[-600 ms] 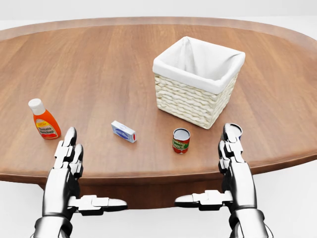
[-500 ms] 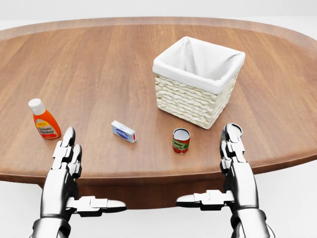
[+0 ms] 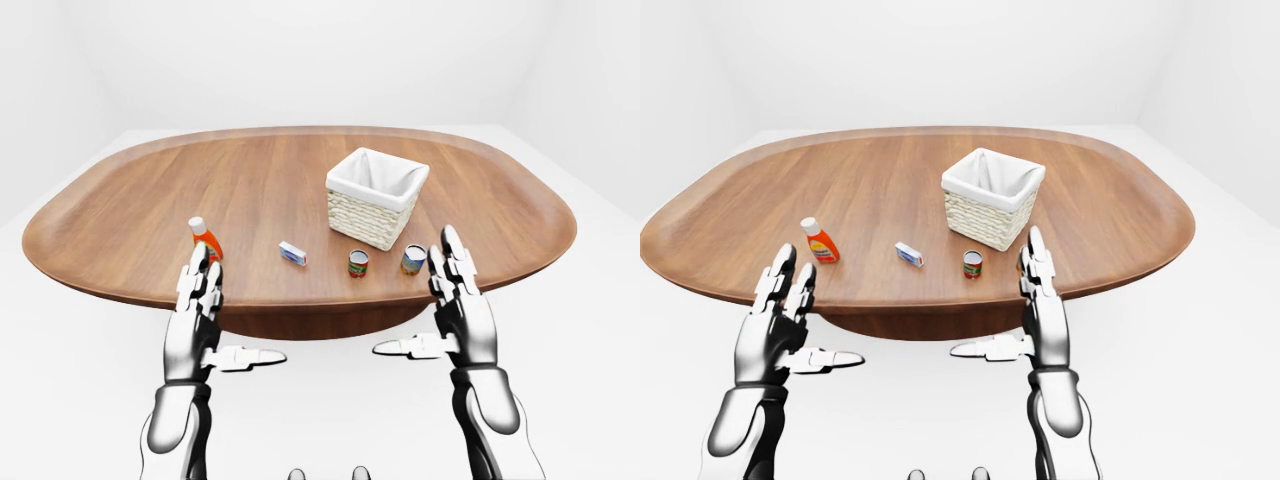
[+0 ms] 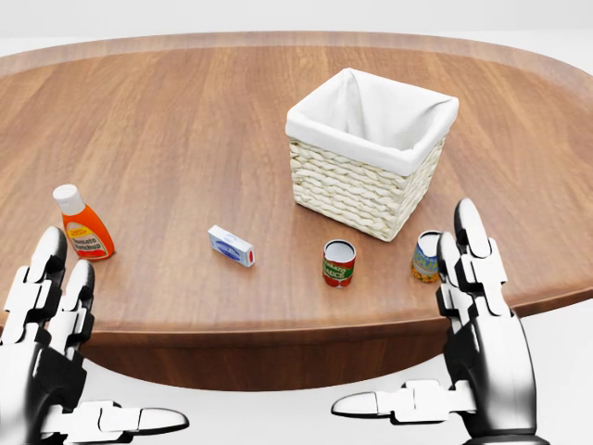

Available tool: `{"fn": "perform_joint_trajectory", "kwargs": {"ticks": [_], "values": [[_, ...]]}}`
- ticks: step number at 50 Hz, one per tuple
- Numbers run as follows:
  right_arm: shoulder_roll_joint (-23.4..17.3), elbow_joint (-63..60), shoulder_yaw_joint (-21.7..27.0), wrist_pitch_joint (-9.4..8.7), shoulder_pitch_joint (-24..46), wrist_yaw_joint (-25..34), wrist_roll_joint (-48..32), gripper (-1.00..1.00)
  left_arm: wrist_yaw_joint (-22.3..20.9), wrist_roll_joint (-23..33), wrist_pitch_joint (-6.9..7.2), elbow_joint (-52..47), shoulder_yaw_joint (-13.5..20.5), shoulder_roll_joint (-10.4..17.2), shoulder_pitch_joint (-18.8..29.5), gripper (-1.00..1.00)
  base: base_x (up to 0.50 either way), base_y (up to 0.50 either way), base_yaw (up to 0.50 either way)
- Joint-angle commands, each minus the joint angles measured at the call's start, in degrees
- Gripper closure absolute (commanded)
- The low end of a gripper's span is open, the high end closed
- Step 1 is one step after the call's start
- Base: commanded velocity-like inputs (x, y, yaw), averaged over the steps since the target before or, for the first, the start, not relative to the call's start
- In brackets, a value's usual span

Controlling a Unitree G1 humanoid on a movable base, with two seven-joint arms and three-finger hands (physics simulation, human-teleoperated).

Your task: Pick up the ketchup, and put it in the basket.

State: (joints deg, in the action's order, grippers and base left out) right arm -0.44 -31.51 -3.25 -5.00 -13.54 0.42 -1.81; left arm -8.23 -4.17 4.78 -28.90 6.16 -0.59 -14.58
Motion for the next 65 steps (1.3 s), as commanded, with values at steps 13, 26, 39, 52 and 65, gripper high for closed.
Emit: {"fn": "perform_joint_trajectory", "kwargs": {"ticks": [13,26,39,52,65], "values": [[-0.19,-2.76,-0.40,0.00,-2.60,1.22,-0.02,-1.00,-1.99,-0.80,-0.39,-2.20,1.10,-0.45,-1.34,-1.00,0.00,0.00,0.00],[0.04,1.26,0.93,0.38,-0.89,1.12,-0.15,-1.00,-1.46,-0.37,-0.93,0.58,1.15,-0.12,0.42,-1.00,0.00,0.00,0.00],[0.14,0.14,0.23,0.74,-1.73,1.15,-1.01,-1.00,-1.63,-0.23,-1.08,0.14,1.01,-0.05,-0.10,-1.00,0.00,0.49,0.00],[0.39,0.53,0.00,0.00,-0.25,-0.89,-1.56,-1.00,-0.36,0.52,-2.59,1.58,1.01,-0.04,0.95,-1.00,0.00,0.22,0.00],[0.19,-1.96,0.07,0.00,-1.50,-0.29,-0.35,-1.00,0.17,0.21,-4.29,0.52,1.47,-0.25,0.24,-1.00,0.10,0.00,0.00]]}}
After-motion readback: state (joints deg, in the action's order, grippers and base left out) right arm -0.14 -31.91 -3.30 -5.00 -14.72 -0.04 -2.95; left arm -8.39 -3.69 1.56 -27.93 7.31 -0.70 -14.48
